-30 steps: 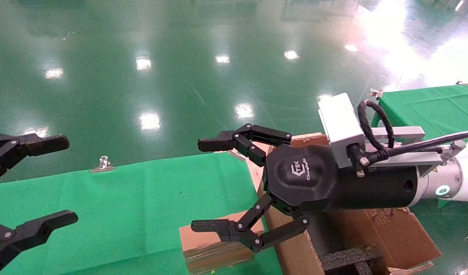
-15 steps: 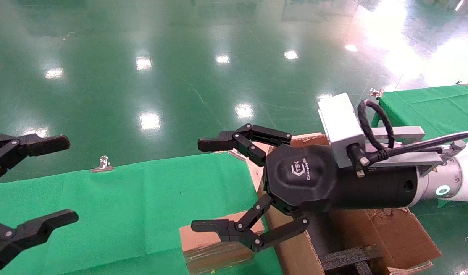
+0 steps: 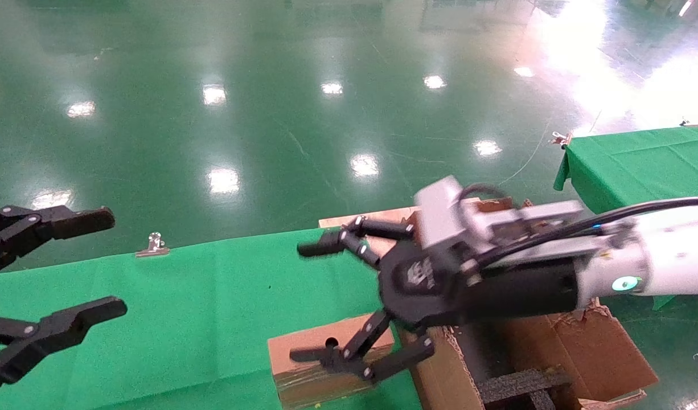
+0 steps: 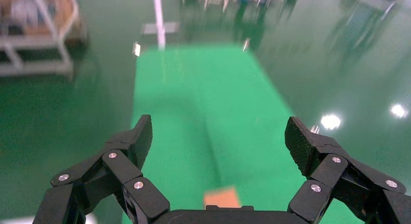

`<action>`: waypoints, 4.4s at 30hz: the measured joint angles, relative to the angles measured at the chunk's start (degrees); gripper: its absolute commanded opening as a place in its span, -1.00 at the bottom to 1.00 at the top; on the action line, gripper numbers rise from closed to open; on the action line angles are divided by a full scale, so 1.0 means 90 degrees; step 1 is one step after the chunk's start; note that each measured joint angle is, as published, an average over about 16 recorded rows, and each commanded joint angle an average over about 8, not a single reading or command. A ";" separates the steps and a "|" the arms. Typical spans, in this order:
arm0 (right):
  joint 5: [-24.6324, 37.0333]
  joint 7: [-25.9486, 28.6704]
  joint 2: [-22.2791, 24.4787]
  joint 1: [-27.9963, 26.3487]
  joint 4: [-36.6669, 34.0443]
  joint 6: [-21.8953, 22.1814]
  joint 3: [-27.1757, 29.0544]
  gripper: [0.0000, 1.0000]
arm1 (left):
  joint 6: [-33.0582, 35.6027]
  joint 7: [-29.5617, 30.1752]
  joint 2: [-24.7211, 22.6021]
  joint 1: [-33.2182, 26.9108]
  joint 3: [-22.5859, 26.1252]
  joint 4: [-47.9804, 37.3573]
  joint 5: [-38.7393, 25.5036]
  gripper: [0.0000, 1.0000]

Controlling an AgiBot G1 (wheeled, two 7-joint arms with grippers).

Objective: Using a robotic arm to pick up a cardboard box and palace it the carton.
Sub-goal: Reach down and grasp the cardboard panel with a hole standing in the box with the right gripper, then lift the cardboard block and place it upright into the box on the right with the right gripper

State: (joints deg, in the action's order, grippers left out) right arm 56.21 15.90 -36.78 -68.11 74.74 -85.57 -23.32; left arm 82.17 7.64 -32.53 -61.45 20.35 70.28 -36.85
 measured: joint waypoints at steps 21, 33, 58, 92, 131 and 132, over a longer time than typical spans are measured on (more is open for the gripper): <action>0.3668 0.0519 -0.1403 -0.1755 -0.0020 -0.0421 -0.2100 1.00 | 0.0000 0.0000 0.0000 0.0000 0.0000 0.0000 0.0000 -1.00; 0.4299 0.0436 -0.1679 -0.2214 0.0079 -0.0399 -0.2862 0.19 | 0.0000 0.0000 0.0000 0.0000 0.0000 0.0000 0.0000 -0.25; 0.4227 0.0420 -0.1696 -0.2248 0.0055 -0.0352 -0.2972 -1.00 | -0.0001 0.0000 0.0001 0.0001 0.0000 -0.0002 0.0001 1.00; 0.2999 -0.0455 -0.1725 -0.4184 -0.1428 -0.0622 -0.3224 -1.00 | -0.0001 0.0000 0.0001 0.0001 0.0000 -0.0002 0.0001 1.00; 0.1239 -0.1665 0.0623 -0.8407 -0.3210 -0.0693 -0.8573 -1.00 | -0.0001 0.0000 0.0001 0.0001 0.0000 -0.0002 0.0001 1.00; 0.1247 -0.1678 0.0692 -0.8479 -0.3237 -0.0693 -0.8720 -1.00 | -0.0002 0.0000 0.0001 0.0001 0.0000 -0.0002 0.0001 1.00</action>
State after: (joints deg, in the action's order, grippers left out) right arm 67.43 0.80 -30.55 -144.43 45.61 -91.81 -101.80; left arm 82.15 7.64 -32.52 -61.44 20.35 70.26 -36.84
